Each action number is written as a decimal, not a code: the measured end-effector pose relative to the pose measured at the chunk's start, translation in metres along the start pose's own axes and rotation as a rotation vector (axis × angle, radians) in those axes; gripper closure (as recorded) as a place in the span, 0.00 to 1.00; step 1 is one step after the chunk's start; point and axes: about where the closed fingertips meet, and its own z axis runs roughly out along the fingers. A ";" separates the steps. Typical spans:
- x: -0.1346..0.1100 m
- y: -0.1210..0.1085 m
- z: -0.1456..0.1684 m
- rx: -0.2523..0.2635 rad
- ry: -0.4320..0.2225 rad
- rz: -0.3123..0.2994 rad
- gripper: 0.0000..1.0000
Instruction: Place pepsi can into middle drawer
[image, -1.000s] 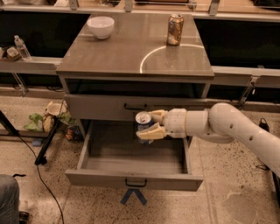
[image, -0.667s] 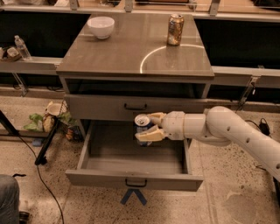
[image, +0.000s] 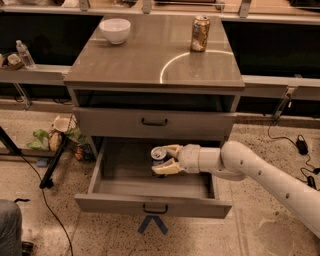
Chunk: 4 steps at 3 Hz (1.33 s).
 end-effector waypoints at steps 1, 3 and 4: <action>0.032 -0.007 0.018 -0.009 -0.011 -0.048 1.00; 0.092 -0.018 0.063 -0.093 -0.007 -0.134 1.00; 0.121 -0.018 0.084 -0.112 0.012 -0.132 1.00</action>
Offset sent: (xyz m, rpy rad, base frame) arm 0.0399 0.0093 -0.0939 0.0164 -0.1112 0.0841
